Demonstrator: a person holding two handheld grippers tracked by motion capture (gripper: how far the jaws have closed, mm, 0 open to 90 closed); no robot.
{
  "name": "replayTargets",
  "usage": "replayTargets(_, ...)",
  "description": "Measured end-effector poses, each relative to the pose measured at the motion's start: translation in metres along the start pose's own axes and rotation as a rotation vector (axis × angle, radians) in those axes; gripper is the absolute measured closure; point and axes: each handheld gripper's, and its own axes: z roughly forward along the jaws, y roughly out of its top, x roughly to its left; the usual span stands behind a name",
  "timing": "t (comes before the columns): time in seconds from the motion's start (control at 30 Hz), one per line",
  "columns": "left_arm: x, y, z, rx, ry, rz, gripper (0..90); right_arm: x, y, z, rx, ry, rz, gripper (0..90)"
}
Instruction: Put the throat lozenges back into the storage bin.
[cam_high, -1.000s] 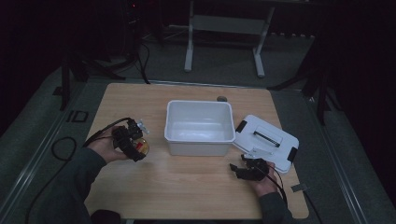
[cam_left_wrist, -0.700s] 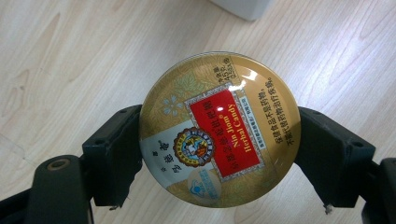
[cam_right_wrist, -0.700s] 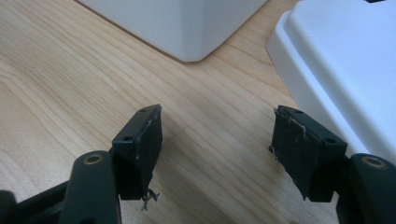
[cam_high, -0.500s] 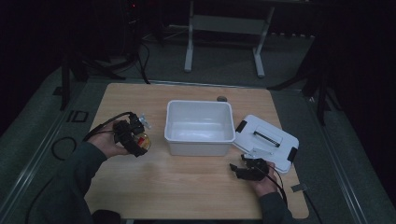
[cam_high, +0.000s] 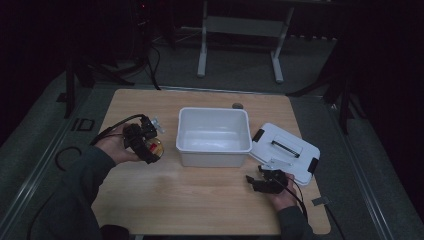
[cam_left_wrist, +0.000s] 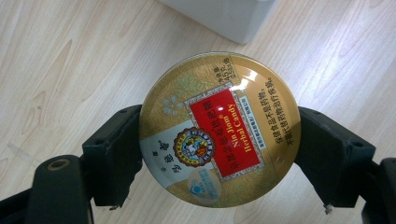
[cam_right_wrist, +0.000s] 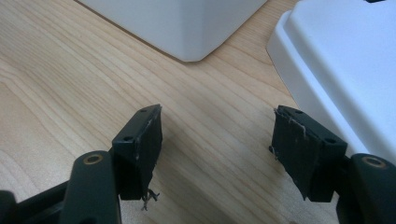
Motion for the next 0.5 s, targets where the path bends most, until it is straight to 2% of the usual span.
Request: replayTargets(0.5,0.003,0.014,-0.009,-0.003,-0.007,0.027,20.6,0.0,0.0,0.0,0.0,0.001,0.0,32.7)
